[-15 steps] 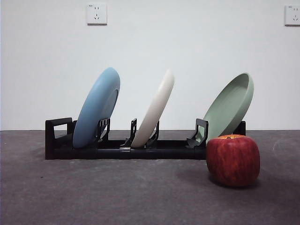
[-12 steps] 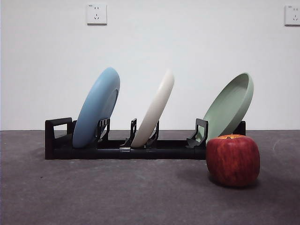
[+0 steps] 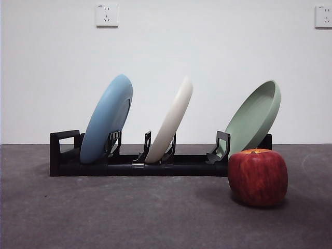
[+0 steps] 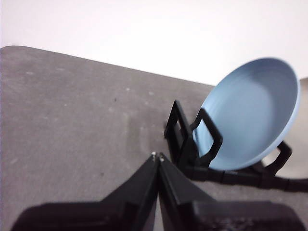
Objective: Take the blue plate from the plate rack,put the plate on the table,take the apple from the table,put the apple in the plate
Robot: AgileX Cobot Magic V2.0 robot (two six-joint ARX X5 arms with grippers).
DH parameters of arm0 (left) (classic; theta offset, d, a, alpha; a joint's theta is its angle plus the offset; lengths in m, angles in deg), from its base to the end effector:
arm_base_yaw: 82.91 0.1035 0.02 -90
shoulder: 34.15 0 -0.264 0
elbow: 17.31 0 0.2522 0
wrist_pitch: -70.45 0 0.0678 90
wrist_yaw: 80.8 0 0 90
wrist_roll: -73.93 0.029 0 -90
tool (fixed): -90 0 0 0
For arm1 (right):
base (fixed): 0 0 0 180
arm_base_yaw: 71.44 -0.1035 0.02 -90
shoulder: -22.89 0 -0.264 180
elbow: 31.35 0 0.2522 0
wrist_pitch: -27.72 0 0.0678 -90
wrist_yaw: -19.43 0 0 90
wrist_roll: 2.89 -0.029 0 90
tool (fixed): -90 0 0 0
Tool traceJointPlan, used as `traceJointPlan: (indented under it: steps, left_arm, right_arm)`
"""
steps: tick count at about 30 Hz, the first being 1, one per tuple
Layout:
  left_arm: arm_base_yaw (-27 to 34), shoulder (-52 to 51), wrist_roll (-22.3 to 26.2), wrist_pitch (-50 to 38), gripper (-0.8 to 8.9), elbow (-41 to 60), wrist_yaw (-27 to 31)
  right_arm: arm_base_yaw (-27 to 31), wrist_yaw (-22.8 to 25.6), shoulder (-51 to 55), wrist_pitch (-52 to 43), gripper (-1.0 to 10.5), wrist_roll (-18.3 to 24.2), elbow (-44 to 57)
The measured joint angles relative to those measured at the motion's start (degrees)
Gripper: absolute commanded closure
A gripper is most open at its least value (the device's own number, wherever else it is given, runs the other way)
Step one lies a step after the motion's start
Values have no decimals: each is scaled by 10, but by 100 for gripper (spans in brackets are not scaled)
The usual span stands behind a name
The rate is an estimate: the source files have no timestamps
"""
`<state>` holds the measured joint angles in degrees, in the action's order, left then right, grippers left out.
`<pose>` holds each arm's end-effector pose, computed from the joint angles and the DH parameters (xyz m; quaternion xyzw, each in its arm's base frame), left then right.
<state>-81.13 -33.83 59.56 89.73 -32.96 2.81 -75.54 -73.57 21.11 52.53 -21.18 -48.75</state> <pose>0.0957 -0.0003 0.1650 -0.1273 0.0391 -0.0356 0.9904 0.0942 0.0083 0.1642 0.1574 0.0889 0.0482 0.9823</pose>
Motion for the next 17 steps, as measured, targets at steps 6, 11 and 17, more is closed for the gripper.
traceJointPlan:
  steps: [6,11,17]
  left_arm:
    - [0,13,-18,34,819,-76,-1]
    - [0,74,-20,56,819,-150,-1]
    - [0,197,-18,70,819,-259,-66]
  right_arm:
    - [0,0,-58,0,957,-6,-77]
    - [0,0,-133,11,957,-7,-169]
    - [0,-39,-253,42,954,26,-294]
